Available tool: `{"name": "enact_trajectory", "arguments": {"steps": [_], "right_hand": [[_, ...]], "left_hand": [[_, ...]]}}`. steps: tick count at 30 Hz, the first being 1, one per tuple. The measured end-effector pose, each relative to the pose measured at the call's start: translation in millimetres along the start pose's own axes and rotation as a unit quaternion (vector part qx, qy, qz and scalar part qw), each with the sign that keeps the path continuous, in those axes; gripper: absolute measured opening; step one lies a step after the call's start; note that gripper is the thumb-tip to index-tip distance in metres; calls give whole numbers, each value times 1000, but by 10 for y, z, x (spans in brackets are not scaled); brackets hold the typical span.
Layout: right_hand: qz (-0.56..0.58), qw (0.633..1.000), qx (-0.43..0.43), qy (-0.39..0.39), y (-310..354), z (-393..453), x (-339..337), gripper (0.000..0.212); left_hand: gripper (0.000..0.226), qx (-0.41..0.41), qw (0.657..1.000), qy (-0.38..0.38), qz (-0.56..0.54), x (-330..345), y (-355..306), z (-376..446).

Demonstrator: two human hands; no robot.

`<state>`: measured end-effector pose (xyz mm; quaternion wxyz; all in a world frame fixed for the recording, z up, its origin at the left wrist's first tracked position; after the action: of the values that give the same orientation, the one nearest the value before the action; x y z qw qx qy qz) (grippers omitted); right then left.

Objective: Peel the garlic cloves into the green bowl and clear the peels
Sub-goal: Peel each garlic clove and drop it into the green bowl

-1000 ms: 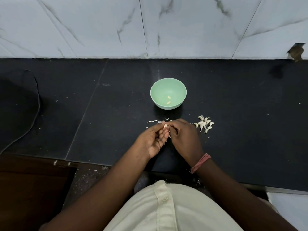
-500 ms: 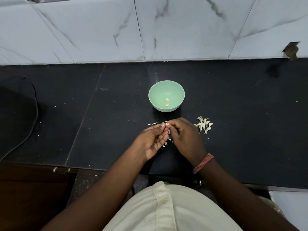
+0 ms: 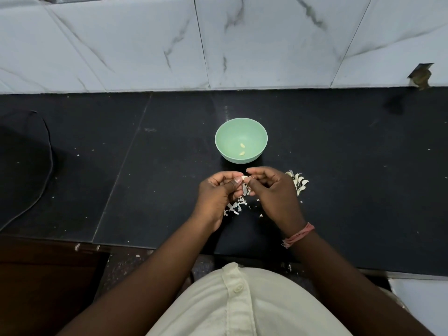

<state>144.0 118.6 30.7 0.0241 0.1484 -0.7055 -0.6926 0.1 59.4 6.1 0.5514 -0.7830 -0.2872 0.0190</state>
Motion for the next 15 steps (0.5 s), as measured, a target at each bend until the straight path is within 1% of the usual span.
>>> {"name": "enact_trajectory", "arguments": {"steps": [3,7,11,15], "right_hand": [[-15,1000,-8,16,70,-17,33,8],[-50,998,-3,34,74,-32,48,12],[-128,990,-43,28,111,-30,10,13],[-163,984,-63,31,115,-43,26,17]], "left_hand": [[11,15,1000,-4,26,-9,-34,0],[11,36,995,-13,87,-57,-70,-2],[12,41,989,1,143,-51,-86,-17],[12,47,982,10,185,-11,-107,-13]]}}
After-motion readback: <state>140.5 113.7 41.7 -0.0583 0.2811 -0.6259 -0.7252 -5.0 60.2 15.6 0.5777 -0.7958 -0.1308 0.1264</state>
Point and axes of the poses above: each hand's wrist, its own z-axis towards the middle knuckle, its own x-axis out of the palm, y = z × x, the point moved 9 cm from there along z, towards the middle knuckle, and after that the axes turned 1 degree about -z, right-handed, at the moved point
